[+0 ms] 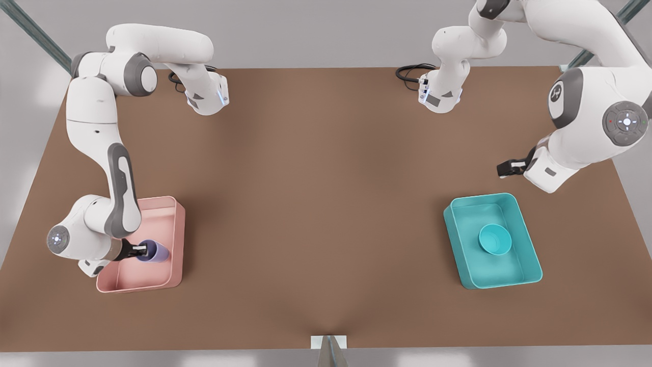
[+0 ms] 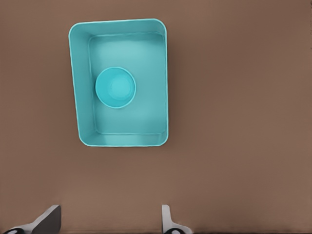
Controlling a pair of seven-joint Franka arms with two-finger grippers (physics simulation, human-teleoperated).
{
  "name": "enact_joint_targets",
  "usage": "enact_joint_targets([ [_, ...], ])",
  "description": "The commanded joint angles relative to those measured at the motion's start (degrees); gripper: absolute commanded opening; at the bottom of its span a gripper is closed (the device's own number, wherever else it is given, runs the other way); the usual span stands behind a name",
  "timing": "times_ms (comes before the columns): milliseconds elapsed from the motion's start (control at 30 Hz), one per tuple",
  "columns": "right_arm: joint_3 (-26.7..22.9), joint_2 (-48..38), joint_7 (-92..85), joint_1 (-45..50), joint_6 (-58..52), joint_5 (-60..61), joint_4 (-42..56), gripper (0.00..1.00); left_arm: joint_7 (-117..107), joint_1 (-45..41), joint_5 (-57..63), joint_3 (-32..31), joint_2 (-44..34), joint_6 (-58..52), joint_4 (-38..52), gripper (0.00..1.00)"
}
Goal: Put the bowls and cups in different boxes
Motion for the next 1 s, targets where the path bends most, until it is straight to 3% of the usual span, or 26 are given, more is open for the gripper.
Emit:
enact_joint_targets([
  [0, 0.00, 0.08, -10.31, 0.00, 1.43, -0.35, 0.03, 0.25, 5.77, -0.13, -1.41, -0.28, 0.52, -2.02, -0.05, 1.00],
  [33, 0.09, -0.01, -10.49, -0.09, 1.43, -0.79, 0.12, 1.00, 5.77, -0.04, -1.58, -0.37, 0.96, -1.67, -0.05, 1.00],
  [267, 0.44, -2.02, -10.23, 0.17, -0.23, 0.18, 0.20, 1.00, 5.86, 0.13, -1.50, -0.46, 3.07, -1.14, -0.14, 1.00],
  [467, 0.62, -11.08, -9.96, 0.26, -13.50, 0.27, 0.12, 1.00, 5.86, 0.31, -1.58, -0.63, 3.86, -0.35, -0.14, 1.00],
  [633, 0.44, -17.76, 12.79, 4.48, -27.57, -1.49, 3.63, 1.00, 5.86, 0.31, -1.58, -0.63, 3.86, -0.44, -0.14, 1.00],
  [767, 0.53, -26.98, 19.21, 5.97, -35.83, -5.01, 1.61, 1.00, 5.95, 0.57, -1.58, -0.63, 4.22, -0.44, -0.23, 1.00],
  [833, 0.62, -34.10, 20.98, 6.06, -37.06, -5.09, -2.78, 1.00, 6.04, 0.57, -1.58, -0.63, 4.57, -0.44, -0.23, 1.00],
  [967, 0.44, -36.66, 22.38, 5.97, -36.10, -5.09, -6.04, 1.00, 6.04, 0.57, -1.58, -0.63, 4.65, -0.35, -0.23, 1.00],
])
